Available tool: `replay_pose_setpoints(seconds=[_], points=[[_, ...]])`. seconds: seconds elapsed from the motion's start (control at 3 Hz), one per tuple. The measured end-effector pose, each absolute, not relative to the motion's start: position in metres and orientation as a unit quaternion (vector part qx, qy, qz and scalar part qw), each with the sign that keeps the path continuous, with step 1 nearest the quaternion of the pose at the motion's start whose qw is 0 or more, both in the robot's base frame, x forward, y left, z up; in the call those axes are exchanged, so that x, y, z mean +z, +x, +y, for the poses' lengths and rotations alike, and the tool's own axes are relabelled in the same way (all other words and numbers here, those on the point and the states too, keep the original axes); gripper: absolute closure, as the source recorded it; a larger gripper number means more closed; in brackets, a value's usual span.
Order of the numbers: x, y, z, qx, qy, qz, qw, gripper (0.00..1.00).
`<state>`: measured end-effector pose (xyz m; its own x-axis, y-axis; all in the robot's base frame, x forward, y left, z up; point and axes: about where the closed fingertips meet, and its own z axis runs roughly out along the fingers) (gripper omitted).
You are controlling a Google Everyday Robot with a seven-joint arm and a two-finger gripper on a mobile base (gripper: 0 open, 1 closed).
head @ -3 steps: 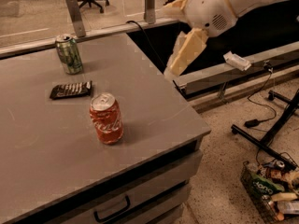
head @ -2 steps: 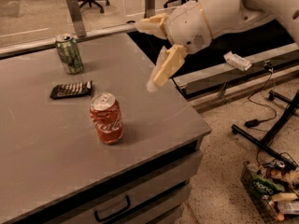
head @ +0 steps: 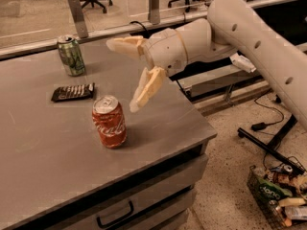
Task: Knock coke can over
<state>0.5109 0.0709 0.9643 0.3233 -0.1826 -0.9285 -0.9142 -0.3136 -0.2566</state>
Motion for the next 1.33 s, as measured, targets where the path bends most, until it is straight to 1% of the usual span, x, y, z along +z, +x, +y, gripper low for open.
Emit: replay_pose_setpoints(seconds=[0.33,0.67,1.33], points=[[0.951,0.507,0.079,0.446,-0.692,0.388,0.414,0.00],[0.951,0.507,0.080,0.447,-0.692,0.388,0.413,0.00],[0.913,0.484,0.090,0.538,-0.628,0.383,0.413,0.00]])
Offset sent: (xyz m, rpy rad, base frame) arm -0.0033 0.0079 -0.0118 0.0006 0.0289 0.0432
